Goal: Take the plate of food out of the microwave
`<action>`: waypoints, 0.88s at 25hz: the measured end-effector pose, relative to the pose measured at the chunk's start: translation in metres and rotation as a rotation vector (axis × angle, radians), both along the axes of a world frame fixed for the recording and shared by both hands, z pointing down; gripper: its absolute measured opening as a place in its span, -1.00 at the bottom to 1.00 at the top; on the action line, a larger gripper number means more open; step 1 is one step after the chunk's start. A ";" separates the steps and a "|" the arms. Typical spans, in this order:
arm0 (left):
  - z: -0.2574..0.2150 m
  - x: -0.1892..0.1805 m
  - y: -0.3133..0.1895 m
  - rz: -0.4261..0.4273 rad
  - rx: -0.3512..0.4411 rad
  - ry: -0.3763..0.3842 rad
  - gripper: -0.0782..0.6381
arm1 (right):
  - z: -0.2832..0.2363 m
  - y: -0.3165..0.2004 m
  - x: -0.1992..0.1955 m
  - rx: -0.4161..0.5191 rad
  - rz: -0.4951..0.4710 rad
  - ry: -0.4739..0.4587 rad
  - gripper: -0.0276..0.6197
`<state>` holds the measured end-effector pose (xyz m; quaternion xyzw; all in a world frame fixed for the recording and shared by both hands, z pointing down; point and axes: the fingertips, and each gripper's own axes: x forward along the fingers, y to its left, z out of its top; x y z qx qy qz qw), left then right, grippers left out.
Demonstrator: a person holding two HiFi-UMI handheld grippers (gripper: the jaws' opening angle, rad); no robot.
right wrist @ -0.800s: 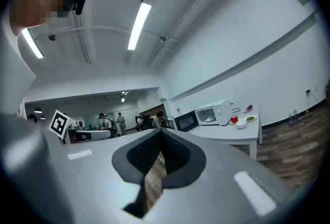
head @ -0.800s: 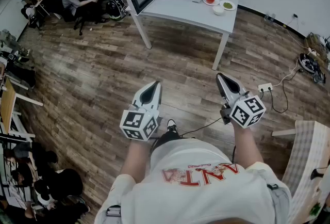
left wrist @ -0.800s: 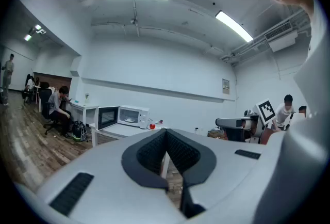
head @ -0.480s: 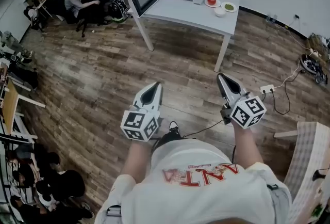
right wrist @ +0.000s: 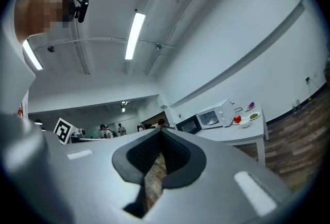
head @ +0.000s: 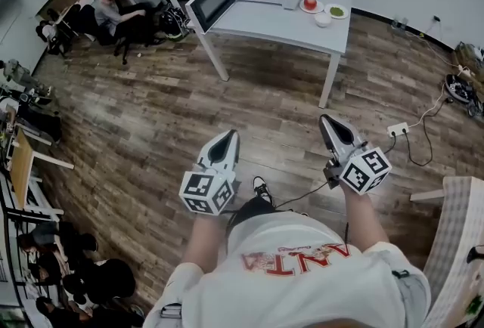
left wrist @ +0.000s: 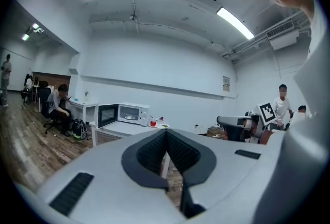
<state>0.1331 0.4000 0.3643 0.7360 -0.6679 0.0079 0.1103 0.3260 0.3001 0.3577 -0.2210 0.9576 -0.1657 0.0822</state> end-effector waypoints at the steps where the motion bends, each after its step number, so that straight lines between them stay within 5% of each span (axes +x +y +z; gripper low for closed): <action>1: 0.002 -0.005 -0.005 0.000 -0.001 0.009 -0.76 | 0.003 -0.003 -0.003 -0.007 0.003 0.000 -0.91; 9: 0.009 -0.058 -0.084 0.027 0.030 0.041 -0.76 | 0.003 -0.075 -0.043 0.002 0.046 0.048 -0.91; 22: 0.021 -0.197 -0.151 0.011 0.008 0.091 -0.76 | 0.003 -0.161 -0.204 -0.027 -0.010 0.102 -0.91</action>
